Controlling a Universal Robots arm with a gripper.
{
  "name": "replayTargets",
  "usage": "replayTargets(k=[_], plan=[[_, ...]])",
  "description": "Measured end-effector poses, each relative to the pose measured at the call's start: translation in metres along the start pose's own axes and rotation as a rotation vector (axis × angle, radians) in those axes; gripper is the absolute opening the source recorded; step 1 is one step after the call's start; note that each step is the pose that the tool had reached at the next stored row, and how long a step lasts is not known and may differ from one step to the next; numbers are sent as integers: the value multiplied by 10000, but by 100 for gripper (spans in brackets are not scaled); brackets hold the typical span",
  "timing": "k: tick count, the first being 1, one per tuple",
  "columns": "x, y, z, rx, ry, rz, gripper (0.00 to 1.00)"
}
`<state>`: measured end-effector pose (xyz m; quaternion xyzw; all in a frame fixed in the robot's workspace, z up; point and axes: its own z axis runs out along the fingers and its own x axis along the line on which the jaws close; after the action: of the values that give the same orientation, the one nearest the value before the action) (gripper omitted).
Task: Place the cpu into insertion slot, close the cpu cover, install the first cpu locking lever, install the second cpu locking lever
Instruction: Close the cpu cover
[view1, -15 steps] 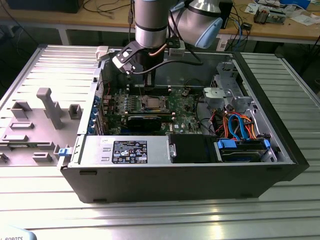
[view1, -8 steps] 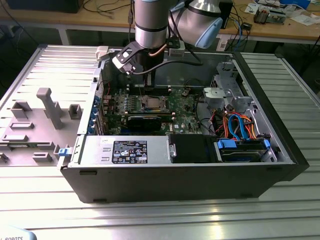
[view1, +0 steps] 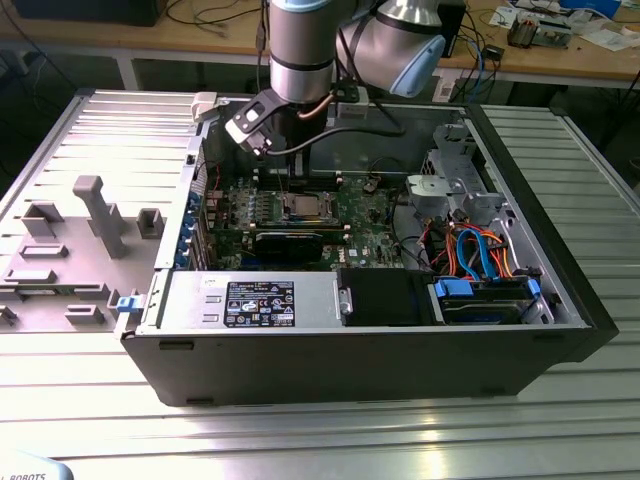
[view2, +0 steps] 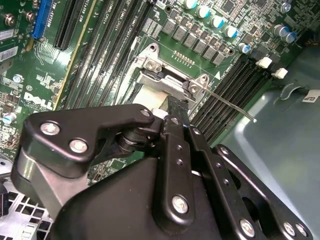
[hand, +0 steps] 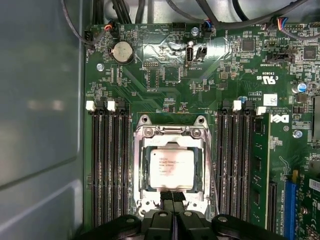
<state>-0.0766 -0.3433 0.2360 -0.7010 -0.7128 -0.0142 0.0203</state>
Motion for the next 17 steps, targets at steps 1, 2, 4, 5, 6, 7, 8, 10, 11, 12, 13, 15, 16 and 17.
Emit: replayTargets(k=[1, 2, 4, 5, 6, 7, 8, 10, 11, 12, 13, 15, 16, 17], plan=[[0, 0, 7, 0, 0, 0, 11], [-1, 0, 15, 0, 0, -1, 11], [-1, 0, 24, 0, 0, 0, 11], [-2, 0, 35, -1, 1, 0, 11], [-9, -2, 53, 1, -1, -3, 11], [-20, -6, 74, 1, 0, -19, 11], [-25, -7, 114, 2, 0, -50, 11], [-28, -13, 167, 6, 4, -115, 11], [-29, -14, 192, 7, 23, -148, 11], [-29, -15, 204, 6, 33, -159, 11], [-30, -15, 216, 7, 45, -168, 11], [-32, -16, 248, 8, 59, -187, 11], [-33, -15, 275, 9, 61, -206, 11], [-33, -15, 286, 9, 62, -214, 11]])
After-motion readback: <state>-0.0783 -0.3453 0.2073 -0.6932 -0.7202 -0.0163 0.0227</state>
